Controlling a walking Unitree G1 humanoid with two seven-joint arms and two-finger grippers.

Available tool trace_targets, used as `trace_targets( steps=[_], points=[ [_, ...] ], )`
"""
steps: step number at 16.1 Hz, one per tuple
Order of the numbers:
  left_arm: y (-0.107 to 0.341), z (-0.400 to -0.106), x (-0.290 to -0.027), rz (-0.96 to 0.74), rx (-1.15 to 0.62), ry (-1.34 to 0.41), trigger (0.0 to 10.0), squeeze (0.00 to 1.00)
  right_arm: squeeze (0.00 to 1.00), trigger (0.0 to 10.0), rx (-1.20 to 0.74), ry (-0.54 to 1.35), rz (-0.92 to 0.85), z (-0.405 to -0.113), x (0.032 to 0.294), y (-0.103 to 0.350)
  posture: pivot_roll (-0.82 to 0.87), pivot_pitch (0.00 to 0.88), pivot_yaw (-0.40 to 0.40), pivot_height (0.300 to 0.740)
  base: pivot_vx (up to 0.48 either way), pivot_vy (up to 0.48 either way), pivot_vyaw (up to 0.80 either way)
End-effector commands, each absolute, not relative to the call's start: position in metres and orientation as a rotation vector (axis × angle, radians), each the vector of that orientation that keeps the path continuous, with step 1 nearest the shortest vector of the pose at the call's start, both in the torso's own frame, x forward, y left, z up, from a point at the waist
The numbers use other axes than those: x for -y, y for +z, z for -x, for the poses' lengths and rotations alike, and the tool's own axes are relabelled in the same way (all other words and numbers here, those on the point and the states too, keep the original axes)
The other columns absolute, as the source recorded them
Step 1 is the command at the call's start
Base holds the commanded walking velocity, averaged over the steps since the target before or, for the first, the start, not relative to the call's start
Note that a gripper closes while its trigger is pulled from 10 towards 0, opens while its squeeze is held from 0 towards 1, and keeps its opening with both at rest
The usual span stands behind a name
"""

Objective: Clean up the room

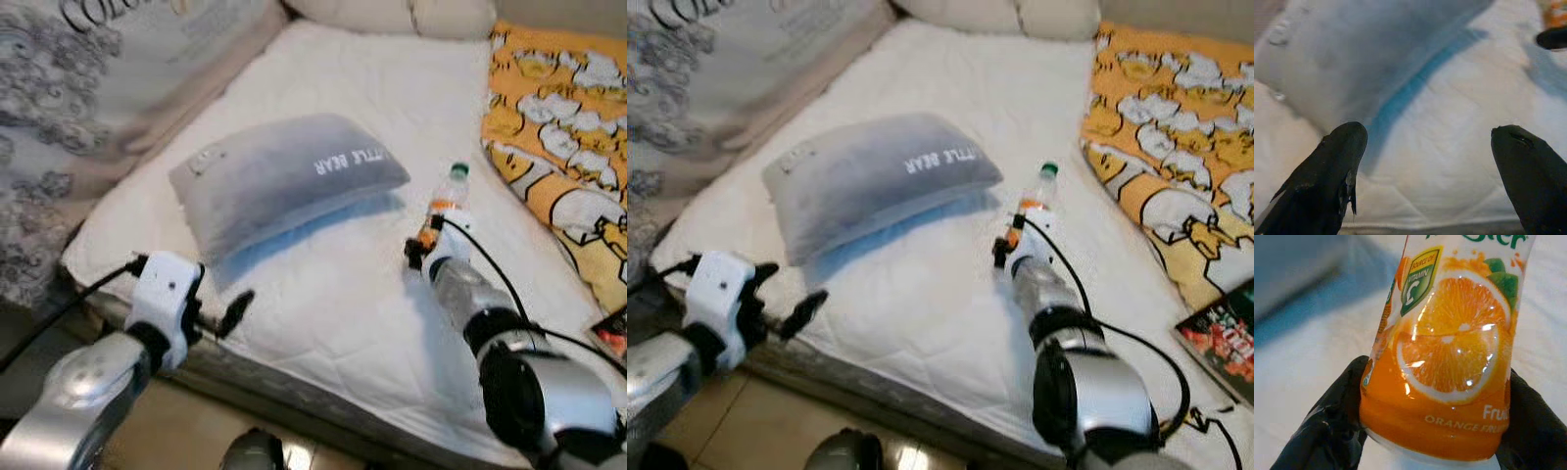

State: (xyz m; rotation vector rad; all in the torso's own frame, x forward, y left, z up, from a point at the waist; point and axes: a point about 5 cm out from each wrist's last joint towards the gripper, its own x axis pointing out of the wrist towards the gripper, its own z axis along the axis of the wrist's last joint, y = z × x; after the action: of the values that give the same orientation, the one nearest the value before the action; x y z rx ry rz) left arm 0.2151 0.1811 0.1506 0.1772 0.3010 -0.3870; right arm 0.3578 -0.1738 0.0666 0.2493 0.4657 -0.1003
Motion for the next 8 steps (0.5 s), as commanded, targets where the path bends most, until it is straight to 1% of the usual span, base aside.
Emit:
trace_targets(
  steps=[1, 2, 3, 4, 7, 8],
  points=[
    [0.15, -0.218, -0.181, -0.183, -0.288, -0.366, 10.0, 0.0, 0.0, 0.0, -0.399, -0.087, -0.303, -0.359, 0.177, 0.074, 0.18, 0.0, 0.005, 0.74, 0.0, 0.0, 0.0],
    [0.149, -0.222, -0.18, -0.181, -0.277, -0.36, 10.0, 0.0, 0.0, 8.2, -0.34, -0.059, -0.314, -0.35, 0.18, 0.077, 0.16, 0.0, 0.004, 0.74, 0.0, 0.0, 0.0],
    [0.149, -0.226, -0.18, -0.166, -0.267, -0.337, 10.0, 0.0, 0.0, 10.0, -0.28, -0.023, -0.287, -0.334, 0.179, 0.084, 0.14, 0.0, 0.01, 0.74, 0.0, 0.0, 0.0],
    [0.149, -0.229, -0.18, -0.153, -0.257, -0.314, 10.0, 0.0, 0.0, 10.0, -0.223, 0.018, -0.254, -0.318, 0.177, 0.093, 0.13, 0.0, 0.015, 0.74, 0.0, 0.0, 0.48],
    [0.15, -0.231, -0.176, -0.111, -0.232, -0.26, 10.0, 0.0, 0.0, 10.0, -0.144, 0.105, -0.195, -0.287, 0.166, 0.109, 0.11, 0.0, 0.021, 0.74, 0.0, 0.0, 0.8],
    [0.151, -0.231, -0.178, -0.089, -0.226, -0.229, 10.0, 0.0, 0.0, 10.0, -0.142, 0.139, -0.208, -0.279, 0.162, 0.11, 0.11, 0.0, 0.024, 0.74, 0.0, 0.0, 0.8]
  ],
)
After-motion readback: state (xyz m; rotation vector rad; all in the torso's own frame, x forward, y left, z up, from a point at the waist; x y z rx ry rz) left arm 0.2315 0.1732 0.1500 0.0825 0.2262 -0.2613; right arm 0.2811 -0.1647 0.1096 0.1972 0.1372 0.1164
